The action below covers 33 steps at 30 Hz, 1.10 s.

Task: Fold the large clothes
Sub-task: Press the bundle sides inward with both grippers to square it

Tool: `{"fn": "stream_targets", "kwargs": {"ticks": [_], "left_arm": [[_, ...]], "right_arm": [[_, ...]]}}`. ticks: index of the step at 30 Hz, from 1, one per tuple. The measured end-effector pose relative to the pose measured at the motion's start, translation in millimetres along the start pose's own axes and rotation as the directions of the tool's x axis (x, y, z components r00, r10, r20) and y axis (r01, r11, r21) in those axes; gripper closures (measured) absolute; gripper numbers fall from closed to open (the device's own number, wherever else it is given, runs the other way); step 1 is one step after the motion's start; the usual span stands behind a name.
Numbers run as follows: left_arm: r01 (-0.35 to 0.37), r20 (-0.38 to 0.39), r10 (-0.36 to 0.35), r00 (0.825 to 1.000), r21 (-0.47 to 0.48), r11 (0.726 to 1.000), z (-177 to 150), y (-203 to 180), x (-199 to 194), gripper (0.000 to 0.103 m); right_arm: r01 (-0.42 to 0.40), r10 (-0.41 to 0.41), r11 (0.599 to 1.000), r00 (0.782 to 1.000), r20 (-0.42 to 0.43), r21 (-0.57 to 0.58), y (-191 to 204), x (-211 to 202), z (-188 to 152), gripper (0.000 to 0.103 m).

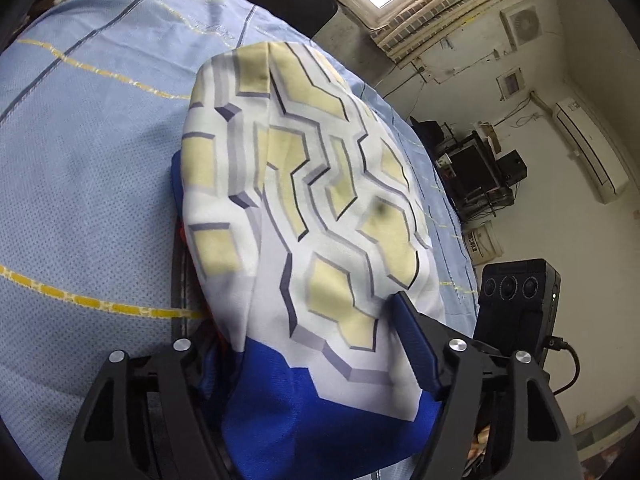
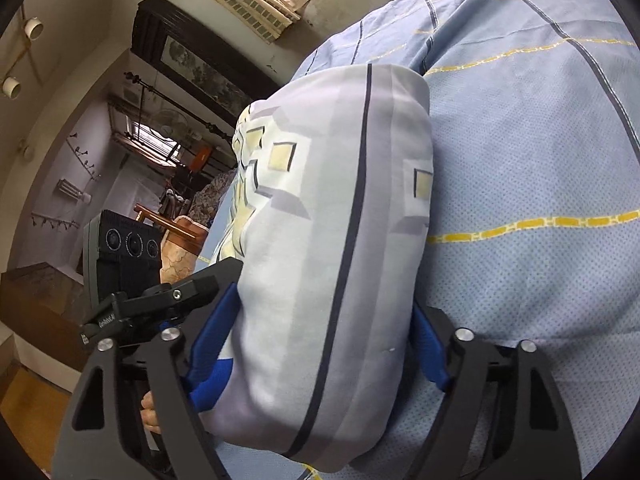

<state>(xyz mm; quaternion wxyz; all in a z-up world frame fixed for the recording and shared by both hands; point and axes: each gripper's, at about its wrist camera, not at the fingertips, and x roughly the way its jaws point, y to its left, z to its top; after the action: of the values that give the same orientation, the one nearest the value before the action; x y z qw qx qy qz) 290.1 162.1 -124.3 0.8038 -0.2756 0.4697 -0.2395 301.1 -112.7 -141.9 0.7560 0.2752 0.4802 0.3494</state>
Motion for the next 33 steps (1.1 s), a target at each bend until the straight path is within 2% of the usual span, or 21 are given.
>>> {"fn": "stream_targets", "kwargs": {"ticks": [2, 6, 11, 16, 21, 26, 29, 31, 33], "left_arm": [[0.002, 0.013, -0.003, 1.0, 0.021, 1.0, 0.7, -6.4, -1.1, 0.036], [0.064, 0.032, -0.065, 0.997, 0.034, 0.997, 0.6, -15.6, -8.9, 0.04], [0.071, 0.089, -0.079, 0.993, 0.094, 0.993, -10.9, -45.8, -37.6, 0.042], [0.042, 0.141, -0.06, 0.988, 0.129, 0.991, -39.4, -70.3, -83.8, 0.041], [-0.024, 0.204, -0.009, 0.979, 0.157, 0.987, -80.5, -90.5, -143.1, 0.041], [-0.134, 0.252, 0.092, 0.963, 0.154, 0.979, -131.3, -91.2, -185.7, 0.041], [-0.17, 0.248, 0.137, 0.959, 0.119, 0.978, -151.7, -74.1, -189.8, 0.041], [-0.178, 0.226, 0.155, 0.962, 0.083, 0.981, -164.4, -51.4, -181.9, 0.041], [-0.18, 0.184, 0.17, 0.968, 0.037, 0.983, -173.5, -26.6, -166.4, 0.041]], "right_arm": [[-0.009, 0.009, 1.0, 1.0, -0.001, 0.0, 1.0, -2.6, 2.6, 0.033], [-0.047, 0.047, 0.999, 0.999, 0.01, -0.017, 10.6, -14.6, 1.5, 0.036], [-0.117, 0.118, 0.993, 0.993, 0.027, -0.025, 32.6, -40.2, -8.3, 0.038], [-0.159, 0.162, 0.985, 0.986, 0.032, -0.07, 71.1, -60.9, -30.7, 0.038], [-0.211, 0.212, 0.97, 0.977, 0.003, -0.122, 114.1, -75.1, -65.3, 0.038], [-0.271, 0.263, 0.954, 0.962, -0.076, -0.131, 139.0, -60.4, -105.2, 0.038], [-0.254, 0.239, 0.958, 0.963, -0.121, -0.129, 136.0, -41.8, -126.9, 0.038], [-0.198, 0.179, 0.971, 0.974, -0.136, -0.137, 129.8, -28.1, -137.7, 0.038], [-0.098, 0.078, 0.985, 0.987, -0.14, -0.145, 118.3, -12.5, -146.3, 0.038]]}}
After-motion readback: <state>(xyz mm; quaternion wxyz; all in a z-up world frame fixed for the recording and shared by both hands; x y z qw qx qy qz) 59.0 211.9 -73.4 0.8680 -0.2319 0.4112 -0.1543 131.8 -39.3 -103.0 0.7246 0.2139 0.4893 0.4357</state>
